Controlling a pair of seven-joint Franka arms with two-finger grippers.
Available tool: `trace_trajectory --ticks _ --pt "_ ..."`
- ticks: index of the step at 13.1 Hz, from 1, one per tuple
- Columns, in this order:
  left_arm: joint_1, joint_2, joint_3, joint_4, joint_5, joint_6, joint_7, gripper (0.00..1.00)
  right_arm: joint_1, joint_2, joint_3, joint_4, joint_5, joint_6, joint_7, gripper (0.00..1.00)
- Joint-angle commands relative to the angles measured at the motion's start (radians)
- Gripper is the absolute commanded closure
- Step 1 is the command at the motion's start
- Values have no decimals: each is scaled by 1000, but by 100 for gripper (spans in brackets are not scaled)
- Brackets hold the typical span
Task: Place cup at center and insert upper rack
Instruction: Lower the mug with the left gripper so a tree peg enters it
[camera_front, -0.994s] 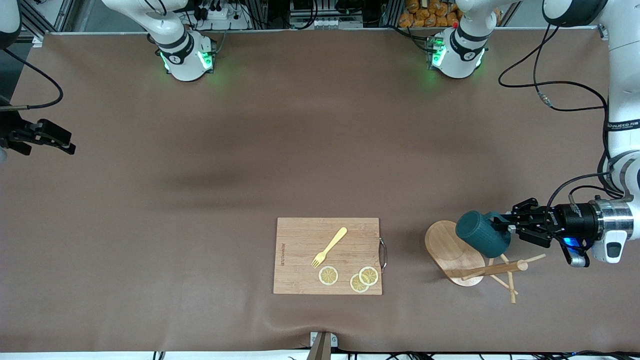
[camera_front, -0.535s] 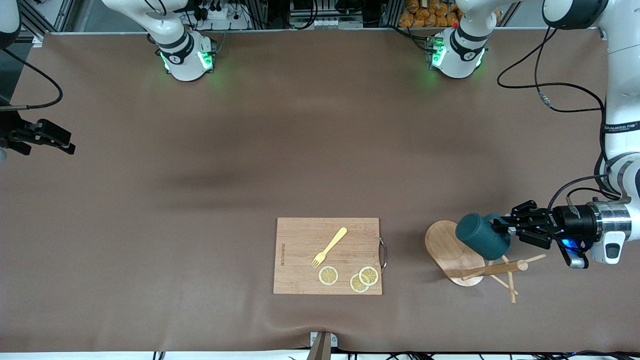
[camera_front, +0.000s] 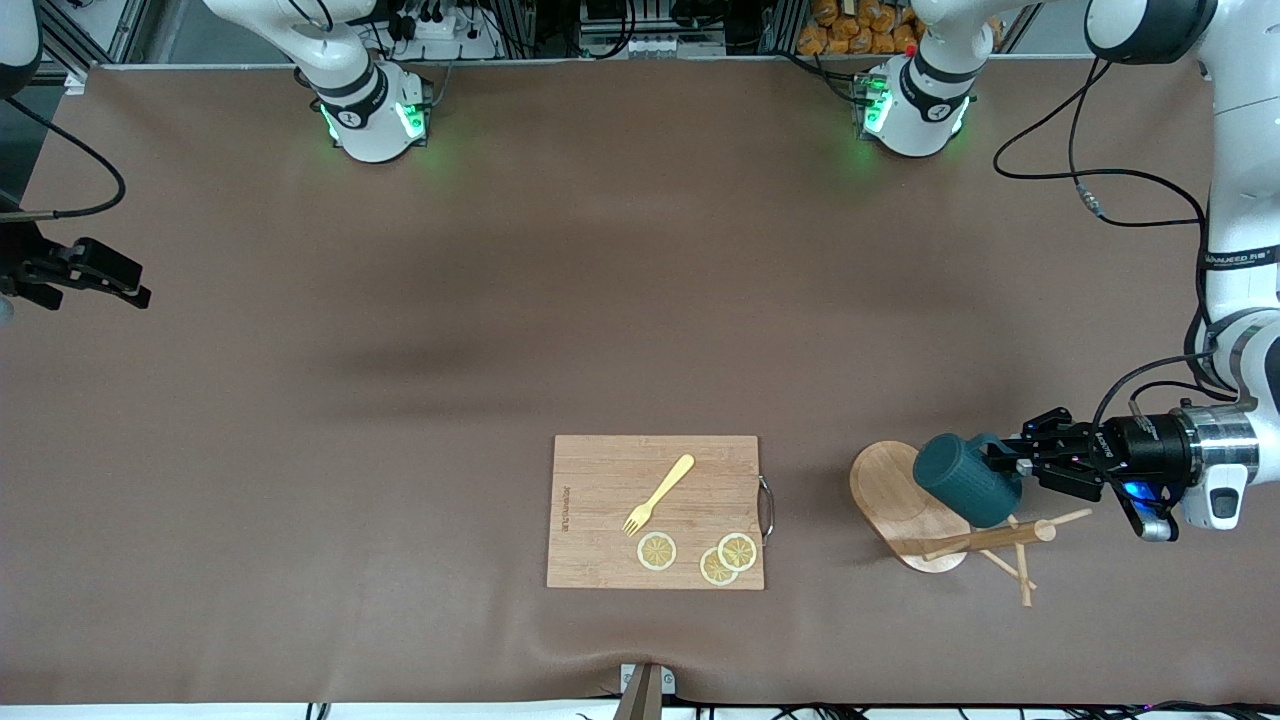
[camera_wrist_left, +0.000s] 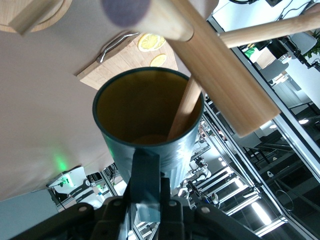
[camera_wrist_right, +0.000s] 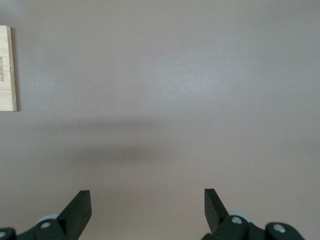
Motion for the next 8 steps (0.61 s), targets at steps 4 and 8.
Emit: trace_trajectory --ticks 4,8 --pt "28 18 -3 7 -27 2 70 100 -16 -15 9 -12 -11 -4 -12 0" --pt "31 30 -4 7 -28 2 90 100 -16 -14 9 -13 -11 -2 -12 0"
